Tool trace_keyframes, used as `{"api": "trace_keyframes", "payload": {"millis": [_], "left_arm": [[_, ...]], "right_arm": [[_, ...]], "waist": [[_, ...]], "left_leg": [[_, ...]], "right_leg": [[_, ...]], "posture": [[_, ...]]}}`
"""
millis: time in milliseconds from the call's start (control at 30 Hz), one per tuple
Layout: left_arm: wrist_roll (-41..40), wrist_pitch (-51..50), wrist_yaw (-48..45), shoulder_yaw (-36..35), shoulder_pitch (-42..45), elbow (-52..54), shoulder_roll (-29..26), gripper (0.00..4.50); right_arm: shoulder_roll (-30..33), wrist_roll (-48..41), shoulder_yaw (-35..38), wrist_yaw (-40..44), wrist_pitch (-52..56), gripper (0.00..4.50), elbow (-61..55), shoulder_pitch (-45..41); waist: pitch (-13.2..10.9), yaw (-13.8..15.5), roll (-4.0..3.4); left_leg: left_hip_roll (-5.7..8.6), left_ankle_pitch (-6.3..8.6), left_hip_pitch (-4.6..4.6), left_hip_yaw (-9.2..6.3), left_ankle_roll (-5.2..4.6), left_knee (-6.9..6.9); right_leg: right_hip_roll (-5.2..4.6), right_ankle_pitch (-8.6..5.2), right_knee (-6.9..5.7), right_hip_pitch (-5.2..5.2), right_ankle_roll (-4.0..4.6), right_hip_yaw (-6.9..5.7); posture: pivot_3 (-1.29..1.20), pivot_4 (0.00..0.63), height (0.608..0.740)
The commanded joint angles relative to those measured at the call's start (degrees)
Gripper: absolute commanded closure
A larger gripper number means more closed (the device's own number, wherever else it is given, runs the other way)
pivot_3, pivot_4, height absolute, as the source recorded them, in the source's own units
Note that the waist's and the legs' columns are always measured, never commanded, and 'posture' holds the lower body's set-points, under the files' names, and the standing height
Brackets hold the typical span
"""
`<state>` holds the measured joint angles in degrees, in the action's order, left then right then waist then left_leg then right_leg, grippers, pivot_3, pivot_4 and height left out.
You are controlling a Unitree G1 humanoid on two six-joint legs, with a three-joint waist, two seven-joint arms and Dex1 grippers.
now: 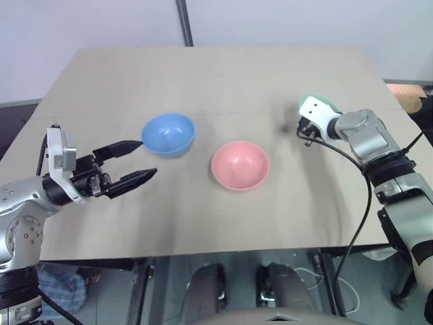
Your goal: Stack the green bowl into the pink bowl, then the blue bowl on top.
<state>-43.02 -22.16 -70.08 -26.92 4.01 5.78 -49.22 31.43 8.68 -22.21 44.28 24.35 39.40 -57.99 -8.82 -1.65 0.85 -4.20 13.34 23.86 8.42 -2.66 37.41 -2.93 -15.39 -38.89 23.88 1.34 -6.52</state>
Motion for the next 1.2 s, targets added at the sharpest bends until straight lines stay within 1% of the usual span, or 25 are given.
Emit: {"api": "trace_keyframes", "payload": {"millis": [33,167,267,400,433,567,633,800,1033,1067,1133,1167,1200], "left_arm": [[-1.30,-0.09,-0.45,-2.81,-0.14,1.48,-1.19,0.00],[-1.08,-0.12,-0.73,-2.93,-0.23,1.40,-1.57,0.00],[-0.67,0.25,-1.20,-2.88,-0.30,0.87,-1.87,0.00],[-0.24,0.49,-1.74,-2.62,-0.09,0.17,-2.11,0.00],[-0.09,0.58,-1.88,-2.51,-0.02,0.03,-2.13,0.00],[0.73,1.24,-2.51,-1.64,0.44,-1.14,-1.95,0.00],[1.05,1.44,-2.87,-1.33,0.65,-1.59,-1.86,0.00],[2.14,2.46,-3.90,-0.12,1.09,-2.95,-1.60,0.00],[2.90,2.81,-4.58,1.12,2.21,-3.95,-1.50,0.00],[2.99,2.92,-4.68,1.21,2.28,-4.14,-1.48,0.00],[3.19,3.12,-4.80,1.50,2.49,-4.50,-1.50,0.00],[3.29,3.22,-4.84,1.61,2.59,-4.66,-1.51,0.00],[3.40,3.31,-4.90,1.72,2.70,-4.87,-1.52,0.00]], "right_arm": [[-0.20,1.05,1.35,0.49,-1.20,4.42,-0.01,-0.45],[0.22,1.77,1.37,1.38,-1.80,4.42,-3.13,-0.12],[1.24,1.05,1.54,5.24,2.13,4.42,-17.34,0.68],[1.33,-0.38,1.16,9.63,11.41,4.42,-37.31,2.95],[1.25,-0.64,0.99,10.17,13.52,4.42,-40.62,3.41],[-2.26,-3.01,-1.12,10.03,26.53,4.42,-57.12,4.89],[-3.92,-4.26,-2.12,9.47,31.86,4.42,-62.13,5.13],[-6.16,-6.42,-4.46,7.11,39.44,4.42,-67.71,5.19],[-5.79,-8.14,-8.72,4.23,41.34,4.42,-70.08,6.31],[-5.54,-8.26,-9.37,3.92,41.30,3.77,-70.37,6.68],[-5.16,-8.71,-10.10,3.49,41.44,3.30,-70.80,7.28],[-4.85,-8.95,-10.46,3.41,41.46,2.77,-71.05,7.47],[-4.60,-9.18,-10.69,3.27,41.45,2.36,-71.23,7.57]], "waist": [[0.00,-0.16,0.00],[0.00,-0.48,-0.01],[-0.08,-0.54,-0.11],[-0.19,-0.75,-0.29],[-0.19,-0.70,-0.28],[-0.16,-0.53,-0.24],[-0.16,-0.52,-0.24],[-0.15,-0.39,-0.20],[-0.15,-0.51,-0.19],[-0.15,-0.51,-0.19],[-0.15,-0.53,-0.18],[-0.16,-0.53,-0.17],[-0.16,-0.53,-0.17]], "left_leg": [[0.00,0.00,0.00,0.00,0.00,0.00],[0.00,0.00,-0.01,-0.01,0.01,0.00],[-0.01,0.00,0.01,0.00,0.01,0.00],[-0.03,-0.01,0.01,0.03,0.02,-0.04],[-0.05,-0.01,0.01,0.02,0.04,-0.07],[-0.04,-0.01,0.01,-0.01,0.04,-0.05],[-0.02,-0.01,0.02,-0.01,0.03,-0.03],[-0.01,-0.01,0.02,-0.05,0.03,0.03],[-0.02,-0.02,0.02,-0.05,0.03,0.03],[-0.01,-0.01,0.02,-0.05,0.03,0.02],[-0.01,-0.01,0.03,-0.05,0.03,0.02],[-0.01,-0.01,0.03,-0.05,0.03,0.01],[-0.01,-0.01,0.03,-0.05,0.03,0.01]], "right_leg": [[0.00,0.00,-0.02,0.00,0.00,0.00],[0.00,0.00,-0.04,0.00,0.00,0.00],[0.00,0.00,-0.03,0.02,0.00,0.02],[0.03,0.00,-0.05,0.09,0.00,0.06],[0.05,0.00,-0.05,0.10,0.00,0.06],[0.04,0.00,-0.02,0.07,0.00,0.03],[0.01,0.00,-0.03,0.06,0.00,0.03],[0.00,0.00,-0.04,0.05,0.01,-0.01],[0.02,0.00,-0.05,0.05,0.01,-0.02],[0.02,0.00,-0.04,0.05,0.01,-0.02],[0.02,0.00,-0.03,0.05,0.01,-0.02],[0.02,0.00,-0.03,0.05,0.01,-0.02],[0.02,0.00,-0.04,0.05,0.01,-0.02]], "posture": [[0.00,0.150,0.740],[0.00,0.150,0.740],[0.00,0.150,0.740],[0.00,0.150,0.740],[0.00,0.150,0.740],[0.00,0.150,0.740],[0.00,0.150,0.740],[0.00,0.150,0.740],[0.00,0.150,0.740],[0.00,0.150,0.740],[0.00,0.150,0.740],[0.00,0.150,0.740],[0.00,0.150,0.740]]}}
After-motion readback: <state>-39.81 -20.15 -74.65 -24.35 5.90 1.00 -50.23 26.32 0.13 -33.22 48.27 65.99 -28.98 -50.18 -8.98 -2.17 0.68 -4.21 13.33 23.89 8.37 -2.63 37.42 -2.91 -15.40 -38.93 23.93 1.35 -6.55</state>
